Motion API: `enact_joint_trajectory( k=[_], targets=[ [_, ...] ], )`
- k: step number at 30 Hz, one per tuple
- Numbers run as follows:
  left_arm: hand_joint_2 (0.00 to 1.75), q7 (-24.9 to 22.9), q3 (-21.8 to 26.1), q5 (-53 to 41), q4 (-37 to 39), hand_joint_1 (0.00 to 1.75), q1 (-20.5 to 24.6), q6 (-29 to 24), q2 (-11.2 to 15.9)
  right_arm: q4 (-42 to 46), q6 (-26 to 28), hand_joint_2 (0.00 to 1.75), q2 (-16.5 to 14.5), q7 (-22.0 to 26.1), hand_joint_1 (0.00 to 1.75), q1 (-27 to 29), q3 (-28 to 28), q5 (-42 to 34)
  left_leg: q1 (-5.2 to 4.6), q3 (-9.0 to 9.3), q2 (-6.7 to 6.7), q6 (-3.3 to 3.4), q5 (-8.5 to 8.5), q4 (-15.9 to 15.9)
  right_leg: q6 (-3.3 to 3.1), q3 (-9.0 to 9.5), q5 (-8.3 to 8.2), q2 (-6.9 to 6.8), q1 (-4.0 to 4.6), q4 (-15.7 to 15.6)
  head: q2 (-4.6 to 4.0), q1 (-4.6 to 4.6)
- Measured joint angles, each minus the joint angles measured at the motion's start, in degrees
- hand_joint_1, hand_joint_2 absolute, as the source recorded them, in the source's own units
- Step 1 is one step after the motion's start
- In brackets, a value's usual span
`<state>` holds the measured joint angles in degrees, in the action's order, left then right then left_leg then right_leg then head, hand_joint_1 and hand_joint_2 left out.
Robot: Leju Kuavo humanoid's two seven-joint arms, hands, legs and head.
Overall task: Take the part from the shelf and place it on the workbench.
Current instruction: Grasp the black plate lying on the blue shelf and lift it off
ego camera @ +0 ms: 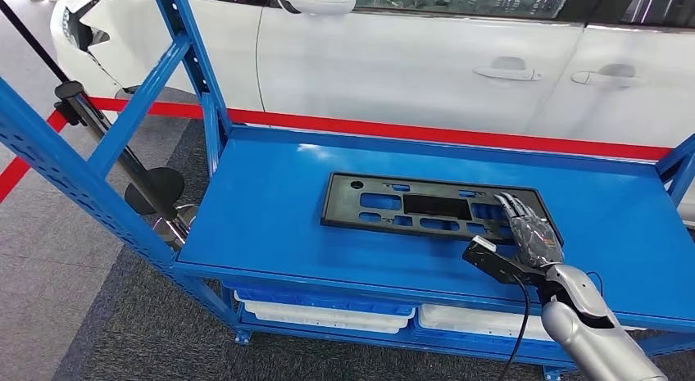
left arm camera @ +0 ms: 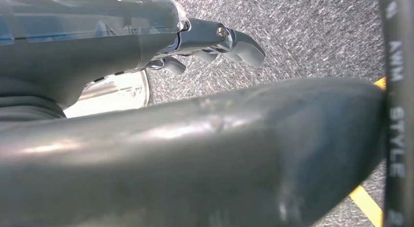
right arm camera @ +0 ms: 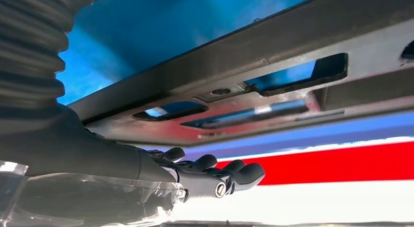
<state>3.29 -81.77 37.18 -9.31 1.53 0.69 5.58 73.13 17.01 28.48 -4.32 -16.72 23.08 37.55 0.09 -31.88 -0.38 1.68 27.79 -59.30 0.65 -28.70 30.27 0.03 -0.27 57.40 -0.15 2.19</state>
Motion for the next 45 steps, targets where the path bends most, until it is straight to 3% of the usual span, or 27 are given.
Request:
enact_joint_trajectory(
  k=[8,14,28,45],
  targets=[
    [0.0,0.0,0.0,0.5,0.0,0.0,0.0,0.0,0.0,-0.9,3.6,1.75,-0.2,-0.3,0.0,-0.1,0.0,2.1,0.0,0.06,0.0,0.0,0.0,0.0,0.0,0.08,0.0,0.0,0.0,0.0,0.0,0.0],
    [0.0,-0.5,0.0,1.1,0.0,0.0,0.0,0.0,0.0,-1.2,7.1,1.75,-2.1,0.2,0.0,-0.1,0.0,6.5,0.0,0.06,0.0,0.0,0.0,0.0,0.0,0.08,0.0,-0.01,0.01,0.0,0.0,0.0],
    [0.0,-0.4,0.0,1.2,0.0,0.0,0.0,0.2,0.0,-1.4,7.5,1.75,-4.1,0.5,0.0,-0.5,0.0,7.8,0.0,0.04,-0.01,-0.01,-0.01,0.0,0.0,0.07,0.0,-0.01,0.01,0.0,0.0,0.0],
    [0.0,-0.4,0.0,1.9,0.0,0.0,0.2,1.2,0.6,-8.7,7.6,1.75,-6.7,0.9,0.0,-6.2,0.9,8.9,0.0,0.04,-0.01,-0.02,-0.02,0.0,0.0,0.07,0.0,-0.01,0.0,0.0,0.0,0.0]
  ],
)
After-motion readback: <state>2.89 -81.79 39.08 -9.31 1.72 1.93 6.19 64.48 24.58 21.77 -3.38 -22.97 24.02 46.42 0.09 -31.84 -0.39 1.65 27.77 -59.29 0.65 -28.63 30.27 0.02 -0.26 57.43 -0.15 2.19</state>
